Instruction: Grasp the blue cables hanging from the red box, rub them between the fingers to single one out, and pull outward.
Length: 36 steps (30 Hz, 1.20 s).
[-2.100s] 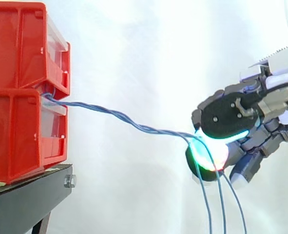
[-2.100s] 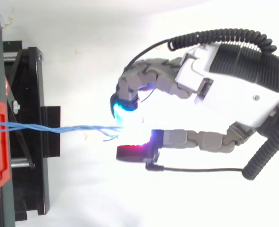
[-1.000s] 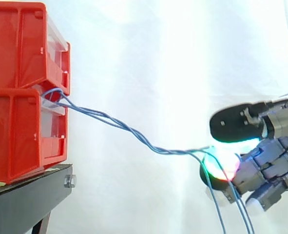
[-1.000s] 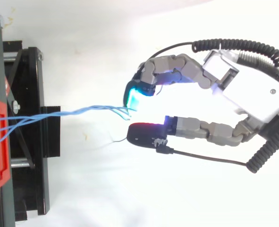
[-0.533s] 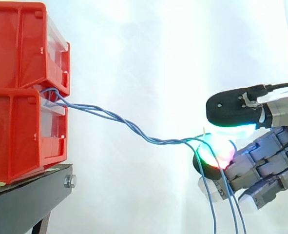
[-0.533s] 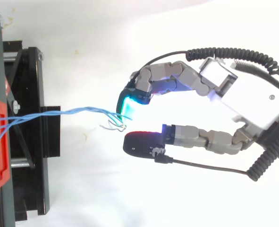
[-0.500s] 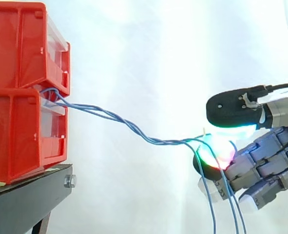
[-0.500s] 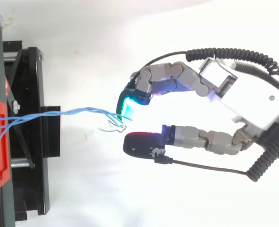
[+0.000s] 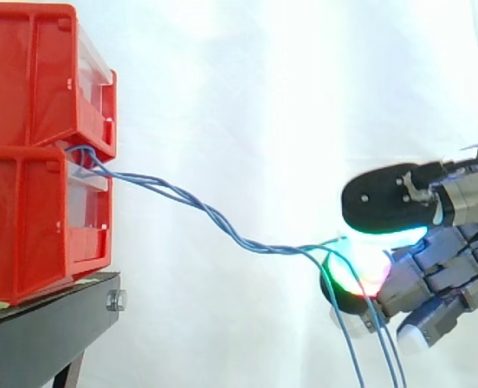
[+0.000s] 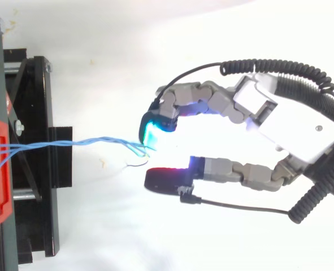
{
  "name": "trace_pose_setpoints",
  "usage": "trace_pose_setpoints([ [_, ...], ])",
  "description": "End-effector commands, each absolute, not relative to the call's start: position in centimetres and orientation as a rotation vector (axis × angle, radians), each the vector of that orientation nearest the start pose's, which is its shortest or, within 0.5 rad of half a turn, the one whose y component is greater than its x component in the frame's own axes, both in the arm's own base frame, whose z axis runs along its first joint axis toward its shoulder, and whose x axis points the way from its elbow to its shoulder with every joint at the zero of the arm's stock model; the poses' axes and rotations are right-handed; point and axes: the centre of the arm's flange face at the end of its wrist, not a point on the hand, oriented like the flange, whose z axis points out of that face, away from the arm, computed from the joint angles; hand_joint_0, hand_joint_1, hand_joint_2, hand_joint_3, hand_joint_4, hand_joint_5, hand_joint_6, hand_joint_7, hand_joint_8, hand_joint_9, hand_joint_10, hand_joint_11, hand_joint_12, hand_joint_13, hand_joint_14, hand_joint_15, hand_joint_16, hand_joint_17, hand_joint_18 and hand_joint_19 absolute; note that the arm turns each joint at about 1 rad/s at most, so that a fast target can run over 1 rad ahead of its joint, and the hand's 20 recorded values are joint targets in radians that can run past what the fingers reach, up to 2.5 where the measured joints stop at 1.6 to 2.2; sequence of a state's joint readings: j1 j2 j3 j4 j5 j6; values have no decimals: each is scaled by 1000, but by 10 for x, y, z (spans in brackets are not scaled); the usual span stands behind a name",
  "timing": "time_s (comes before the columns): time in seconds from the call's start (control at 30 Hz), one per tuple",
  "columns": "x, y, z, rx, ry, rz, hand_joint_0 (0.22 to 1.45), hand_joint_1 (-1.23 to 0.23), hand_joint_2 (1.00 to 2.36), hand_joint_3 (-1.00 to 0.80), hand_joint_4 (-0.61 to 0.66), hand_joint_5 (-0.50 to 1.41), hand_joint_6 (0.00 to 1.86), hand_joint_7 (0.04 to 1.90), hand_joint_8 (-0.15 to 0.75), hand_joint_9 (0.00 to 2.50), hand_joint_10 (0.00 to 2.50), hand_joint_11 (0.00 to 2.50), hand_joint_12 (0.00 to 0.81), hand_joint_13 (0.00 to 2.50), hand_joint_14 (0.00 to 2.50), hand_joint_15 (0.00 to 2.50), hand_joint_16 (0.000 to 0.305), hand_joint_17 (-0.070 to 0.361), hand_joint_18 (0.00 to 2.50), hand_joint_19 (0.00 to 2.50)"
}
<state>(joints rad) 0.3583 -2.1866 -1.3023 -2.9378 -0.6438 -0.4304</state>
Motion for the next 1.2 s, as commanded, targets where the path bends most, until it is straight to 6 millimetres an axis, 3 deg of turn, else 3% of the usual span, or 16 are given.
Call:
trace_pose_setpoints([
  [0.0, 698, 35, 270, 1225, 1118, 454, 604, -838, 1000, 15, -33, -75, 885, 1133, 197, 749, 2, 100, 275, 511, 5, 146, 46, 103, 654, 375],
  [0.23, 711, 42, 233, 1312, 1121, 692, 603, -836, 1000, 14, -33, -74, 886, 1132, 198, 750, 3, 101, 276, 510, 6, 156, 46, 103, 654, 374],
  [0.4, 712, 46, 232, 1331, 1119, 754, 604, -836, 1000, 13, -36, -74, 886, 1127, 199, 752, 3, 108, 277, 512, 5, 157, 46, 103, 655, 378],
  [1.17, 711, 53, 232, 1287, 1165, 717, 604, -838, 1000, 15, -33, -74, 885, 1137, 204, 766, 4, 130, 285, 531, 7, 186, 46, 104, 659, 376],
])
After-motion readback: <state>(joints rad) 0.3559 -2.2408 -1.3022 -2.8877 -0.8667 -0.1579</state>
